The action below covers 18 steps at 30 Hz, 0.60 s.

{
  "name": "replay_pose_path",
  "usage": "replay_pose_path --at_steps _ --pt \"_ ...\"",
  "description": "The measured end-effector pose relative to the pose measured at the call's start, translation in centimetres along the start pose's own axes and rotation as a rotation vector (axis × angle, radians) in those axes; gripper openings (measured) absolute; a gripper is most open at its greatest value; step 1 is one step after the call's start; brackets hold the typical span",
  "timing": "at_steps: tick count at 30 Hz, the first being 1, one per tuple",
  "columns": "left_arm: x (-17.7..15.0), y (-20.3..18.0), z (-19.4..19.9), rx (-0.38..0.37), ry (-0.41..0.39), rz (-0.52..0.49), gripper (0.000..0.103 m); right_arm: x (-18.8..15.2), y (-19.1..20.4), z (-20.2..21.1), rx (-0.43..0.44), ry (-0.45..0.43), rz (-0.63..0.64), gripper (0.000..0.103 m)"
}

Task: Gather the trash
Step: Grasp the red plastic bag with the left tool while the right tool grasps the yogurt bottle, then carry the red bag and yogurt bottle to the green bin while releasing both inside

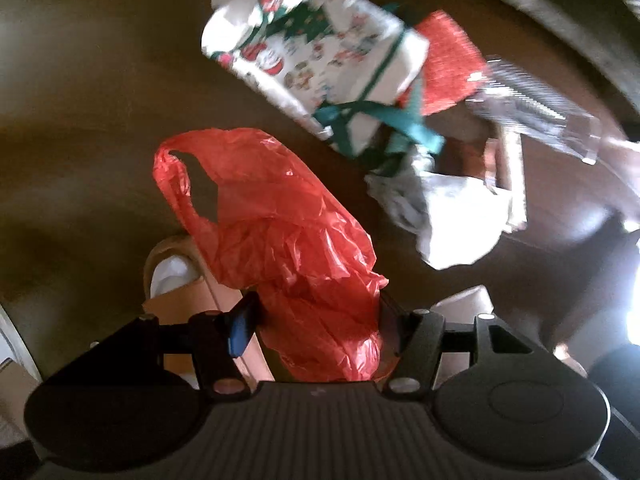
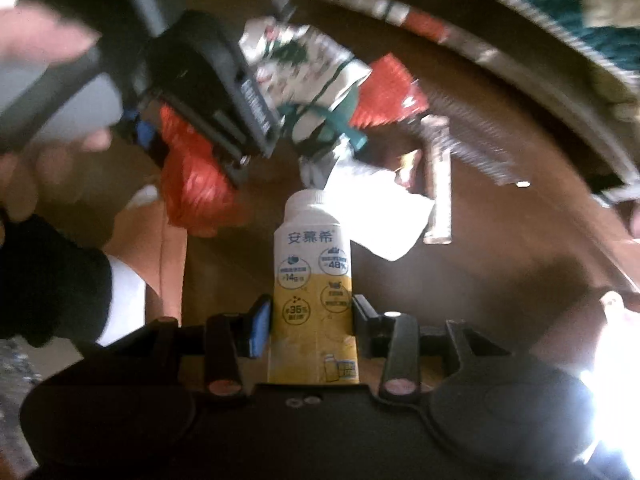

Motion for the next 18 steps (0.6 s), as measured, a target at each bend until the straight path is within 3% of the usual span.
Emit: replay_pose_path --at_steps 6,18 --pt "-2.2 0.3 7.9 -0.113 -0.093 -0.059 0.061 -0.9 -1.3 7.1 -0.058 -0.126 -0.103 0.041" --pt "-9.0 -3.3 24.7 -0.348 -0.378 -0.245 0.061 -3.3 -3.5 25.1 -0.191 -0.452 -0.236 0.041"
Point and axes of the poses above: each gripper's, at about its wrist camera, not at the fingertips, and z roughly against the way its jaws point, y to its left, x to its top, the point moved 9 cm from there along -z, roughly the way its jaws point, and after that the axes turned 12 degrees about z, right-handed, at the moved point
